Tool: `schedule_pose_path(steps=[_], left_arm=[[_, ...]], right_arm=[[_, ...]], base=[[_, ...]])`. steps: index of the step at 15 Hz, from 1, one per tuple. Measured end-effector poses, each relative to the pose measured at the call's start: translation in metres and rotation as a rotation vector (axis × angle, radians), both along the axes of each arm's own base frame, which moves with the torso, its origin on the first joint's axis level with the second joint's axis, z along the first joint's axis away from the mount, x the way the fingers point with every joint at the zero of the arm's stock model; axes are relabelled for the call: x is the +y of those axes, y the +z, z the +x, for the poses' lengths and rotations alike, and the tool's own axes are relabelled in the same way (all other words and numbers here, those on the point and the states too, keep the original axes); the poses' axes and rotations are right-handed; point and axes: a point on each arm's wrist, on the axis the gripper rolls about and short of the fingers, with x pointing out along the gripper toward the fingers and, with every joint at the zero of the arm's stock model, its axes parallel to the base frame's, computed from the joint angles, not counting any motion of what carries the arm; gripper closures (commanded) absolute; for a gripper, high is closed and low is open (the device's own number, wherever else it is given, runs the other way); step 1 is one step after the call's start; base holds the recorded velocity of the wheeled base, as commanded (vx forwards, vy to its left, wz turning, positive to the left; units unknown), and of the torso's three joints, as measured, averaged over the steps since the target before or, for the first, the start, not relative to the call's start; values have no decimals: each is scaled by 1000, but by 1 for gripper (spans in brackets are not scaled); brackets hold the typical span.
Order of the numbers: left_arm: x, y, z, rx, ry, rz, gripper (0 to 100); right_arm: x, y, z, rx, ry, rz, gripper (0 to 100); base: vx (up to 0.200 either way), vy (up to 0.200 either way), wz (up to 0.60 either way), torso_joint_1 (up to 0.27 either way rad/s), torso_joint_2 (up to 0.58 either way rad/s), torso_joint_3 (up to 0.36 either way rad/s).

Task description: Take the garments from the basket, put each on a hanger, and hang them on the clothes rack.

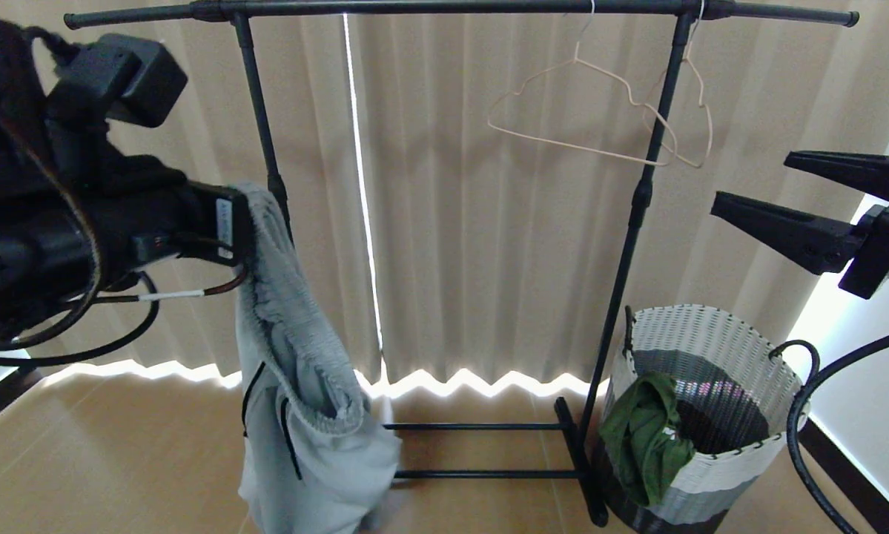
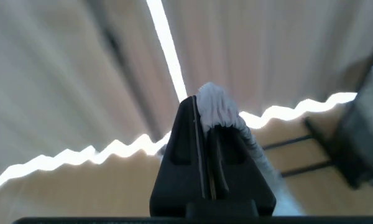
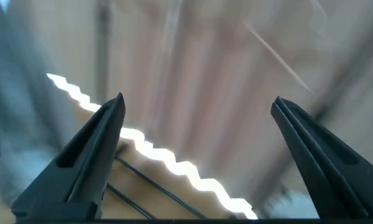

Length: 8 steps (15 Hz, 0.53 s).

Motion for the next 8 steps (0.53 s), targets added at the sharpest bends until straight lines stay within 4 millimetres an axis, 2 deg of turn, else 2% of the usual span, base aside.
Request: schedule_pose_path(steps=[4, 6, 8], left_arm=[[36, -27, -39, 50, 81, -12, 100], [43, -36, -57, 55, 89, -51, 100], [46, -38, -65, 18, 81, -133, 100]], right_arm=[[-32, -21, -2, 23, -171, -8, 0], [-40, -28, -4, 8, -213, 3, 0], [-42, -39, -6, 11, -227, 11, 0]], base=[[0, 0, 0, 0, 0, 0], [0, 0, 0, 0, 0, 0], [0, 0, 0, 0, 0, 0]])
